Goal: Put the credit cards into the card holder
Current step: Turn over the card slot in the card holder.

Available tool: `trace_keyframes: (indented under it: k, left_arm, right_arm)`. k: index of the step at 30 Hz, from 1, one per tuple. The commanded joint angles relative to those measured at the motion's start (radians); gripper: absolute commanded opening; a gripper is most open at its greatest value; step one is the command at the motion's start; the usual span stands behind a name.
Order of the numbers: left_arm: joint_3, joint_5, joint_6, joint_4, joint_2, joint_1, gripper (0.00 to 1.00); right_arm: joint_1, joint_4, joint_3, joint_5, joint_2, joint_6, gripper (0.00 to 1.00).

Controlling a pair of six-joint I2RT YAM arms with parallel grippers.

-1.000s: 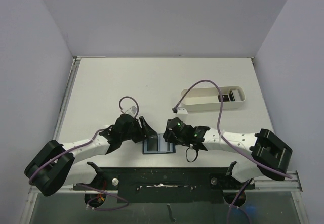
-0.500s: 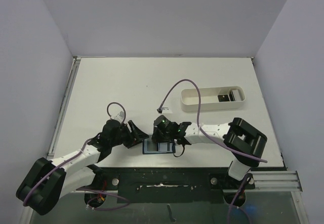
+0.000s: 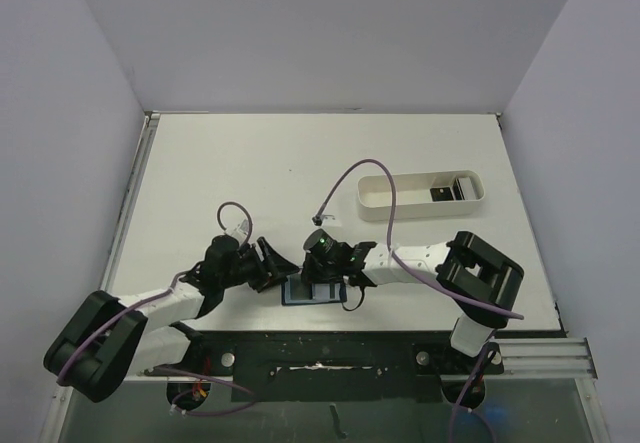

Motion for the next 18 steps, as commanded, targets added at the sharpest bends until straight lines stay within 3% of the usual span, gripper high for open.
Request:
trace_keyframes:
  k: [1,8,18]
  left_arm:
    - [0.01,0.009,0.038,0.092,0.048,0.005,0.58]
    - [0.007,-0.014,0.053,0.108,0.096,0.007,0.58]
    - [0.004,-0.026,0.047,0.117,0.11,0.007,0.58]
  right_arm:
    - [-0.009,0.008,-0.023,0.02,-0.042,0.005,0.14]
    - [-0.004,0.005,-0.021,0.004,-0.079,-0.015,0.19]
    - [0.006,-0.035,-0.026,0.032,-0.091,-0.011,0.17]
